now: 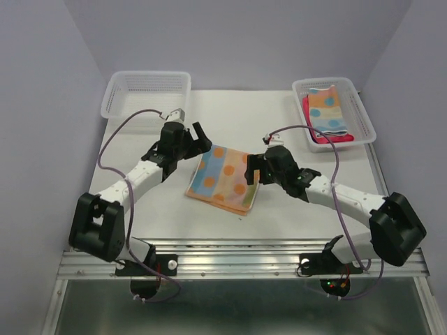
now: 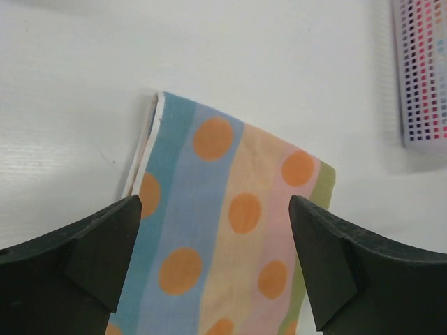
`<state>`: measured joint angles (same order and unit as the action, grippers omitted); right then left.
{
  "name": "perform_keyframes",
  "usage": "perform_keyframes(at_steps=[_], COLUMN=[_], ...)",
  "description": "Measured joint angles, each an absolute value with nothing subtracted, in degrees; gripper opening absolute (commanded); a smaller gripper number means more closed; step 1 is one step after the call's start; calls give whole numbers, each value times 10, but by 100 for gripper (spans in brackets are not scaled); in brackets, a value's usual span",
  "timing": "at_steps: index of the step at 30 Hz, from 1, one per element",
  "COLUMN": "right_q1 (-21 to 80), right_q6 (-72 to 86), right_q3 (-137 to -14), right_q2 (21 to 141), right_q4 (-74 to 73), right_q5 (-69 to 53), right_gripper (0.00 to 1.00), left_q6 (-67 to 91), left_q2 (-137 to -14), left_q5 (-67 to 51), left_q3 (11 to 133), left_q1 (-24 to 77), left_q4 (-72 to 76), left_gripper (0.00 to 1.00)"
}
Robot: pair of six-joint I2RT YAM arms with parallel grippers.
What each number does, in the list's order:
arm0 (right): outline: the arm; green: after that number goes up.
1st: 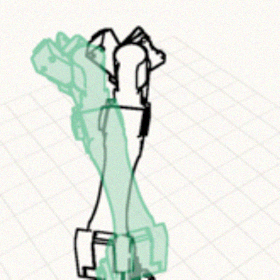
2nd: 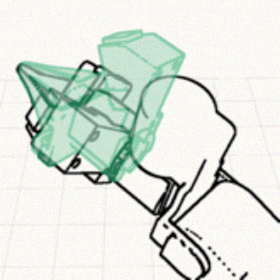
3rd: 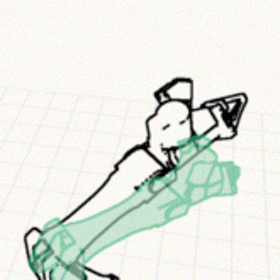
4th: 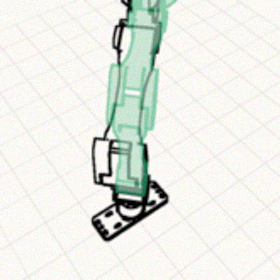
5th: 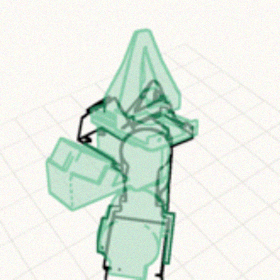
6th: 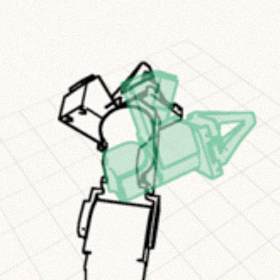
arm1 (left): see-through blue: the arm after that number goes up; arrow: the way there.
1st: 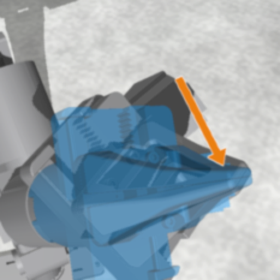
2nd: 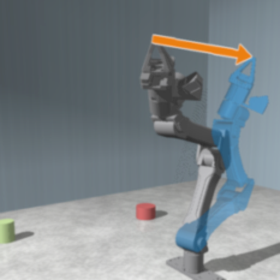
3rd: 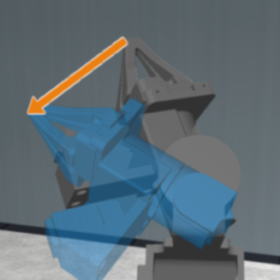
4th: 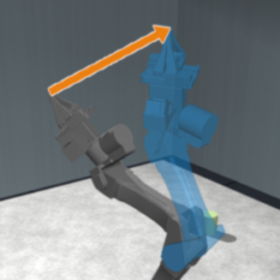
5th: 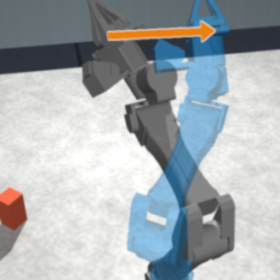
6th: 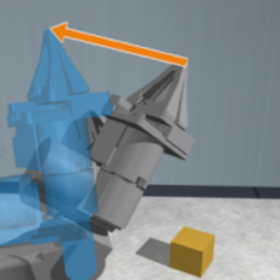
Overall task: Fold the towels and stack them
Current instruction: Fold the towel
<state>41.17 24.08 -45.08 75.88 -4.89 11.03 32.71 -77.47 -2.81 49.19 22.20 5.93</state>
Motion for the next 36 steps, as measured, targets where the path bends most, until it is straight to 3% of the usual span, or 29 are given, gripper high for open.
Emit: perform_keyframes(at_steps=[7, 17, 23, 27, 31, 36], right_q1=[337, 284, 267, 263, 262, 261], right_q6=[244, 222, 204, 193, 184, 177], right_q3=[-505, -594, -620, -626, -632, -640], right_q2=[848, 977, 1017, 1029, 1035, 1052], right_q4=[-79, -99, -101, -101, -100, -99], right_q5=[143, 148, 146, 146, 141, 132], right_gripper=[100, 100, 91, 79, 58, 56], left_q6=[255, 203, 192, 188, 183, 181], left_q2=[-957, -1123, -1162, -1176, -1187, -1192], left_q5=[-4, 52, 62, 63, 63, 47], left_q3=[624, 761, 807, 816, 827, 833], left_q1=[225, 225, 225, 225, 225, 225], left_q4=[18, -64, -82, -86, -86, -83], left_gripper=[98, 86, 73, 67, 55, 45])
